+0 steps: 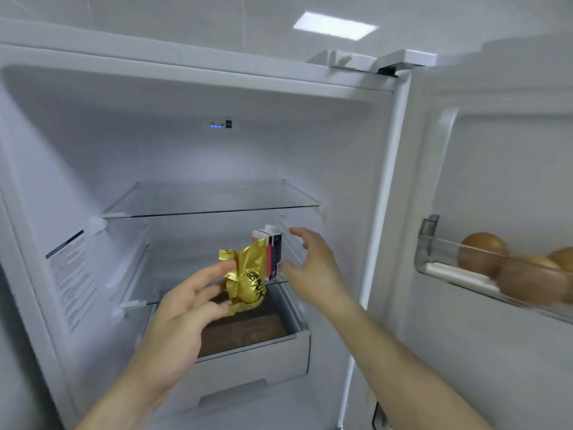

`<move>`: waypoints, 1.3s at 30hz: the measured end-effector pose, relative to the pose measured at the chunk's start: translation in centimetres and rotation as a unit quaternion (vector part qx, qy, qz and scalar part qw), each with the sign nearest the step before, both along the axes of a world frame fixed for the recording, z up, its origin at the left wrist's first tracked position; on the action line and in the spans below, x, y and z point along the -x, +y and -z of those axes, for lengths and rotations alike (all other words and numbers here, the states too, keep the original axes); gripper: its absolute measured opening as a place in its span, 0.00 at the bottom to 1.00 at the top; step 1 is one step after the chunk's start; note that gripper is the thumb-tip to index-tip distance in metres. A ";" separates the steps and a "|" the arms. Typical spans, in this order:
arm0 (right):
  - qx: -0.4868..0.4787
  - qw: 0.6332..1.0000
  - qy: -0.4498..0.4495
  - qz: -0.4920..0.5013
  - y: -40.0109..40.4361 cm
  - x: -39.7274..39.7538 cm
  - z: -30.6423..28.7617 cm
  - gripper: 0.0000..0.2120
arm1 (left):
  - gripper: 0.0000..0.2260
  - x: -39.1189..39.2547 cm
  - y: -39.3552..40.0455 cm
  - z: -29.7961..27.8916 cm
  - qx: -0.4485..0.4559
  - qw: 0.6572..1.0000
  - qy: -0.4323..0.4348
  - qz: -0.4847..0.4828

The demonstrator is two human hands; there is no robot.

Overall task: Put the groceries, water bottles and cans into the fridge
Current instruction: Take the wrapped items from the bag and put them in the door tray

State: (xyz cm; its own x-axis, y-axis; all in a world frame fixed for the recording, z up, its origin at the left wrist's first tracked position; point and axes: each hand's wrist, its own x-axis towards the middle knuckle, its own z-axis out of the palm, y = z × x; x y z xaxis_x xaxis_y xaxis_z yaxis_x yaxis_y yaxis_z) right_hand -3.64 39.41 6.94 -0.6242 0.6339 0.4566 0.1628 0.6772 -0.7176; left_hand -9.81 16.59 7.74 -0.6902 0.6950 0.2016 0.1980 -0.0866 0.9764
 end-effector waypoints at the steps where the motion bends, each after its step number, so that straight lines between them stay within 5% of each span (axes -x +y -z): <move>1: -0.009 1.000 0.005 -0.010 -0.5 -1.7 -0.3 0.25 | 0.23 -0.6 0.3 -0.3 -0.007 1.000 0.009 0.004; 10: -0.176 0.980 -0.079 -0.052 -5.0 -17.4 -4.9 0.17 | 0.22 -8.5 2.3 -5.2 -0.133 0.986 0.104 0.002; 18: -0.245 0.966 -0.047 -0.061 -7.8 -31.4 -8.0 0.15 | 0.20 -16.5 3.8 -10.5 -0.215 0.964 0.132 0.086; 26: -0.286 0.956 0.059 0.019 -5.0 -43.8 -12.6 0.11 | 0.19 -25.4 7.8 -14.7 -0.163 0.965 0.167 0.123; 39: -0.251 0.957 -0.071 0.128 -1.3 -50.5 -13.6 0.07 | 0.21 -35.2 14.3 -17.8 -0.018 0.948 0.220 0.228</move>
State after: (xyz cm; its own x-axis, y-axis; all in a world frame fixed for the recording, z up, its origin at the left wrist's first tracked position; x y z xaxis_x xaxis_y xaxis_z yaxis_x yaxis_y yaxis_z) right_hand 46.81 38.11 20.52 -0.5554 0.4973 0.6665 0.4413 0.8556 -0.2706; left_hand 25.38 30.88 25.54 -0.1624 0.8888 0.4286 0.5193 -0.2923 0.8030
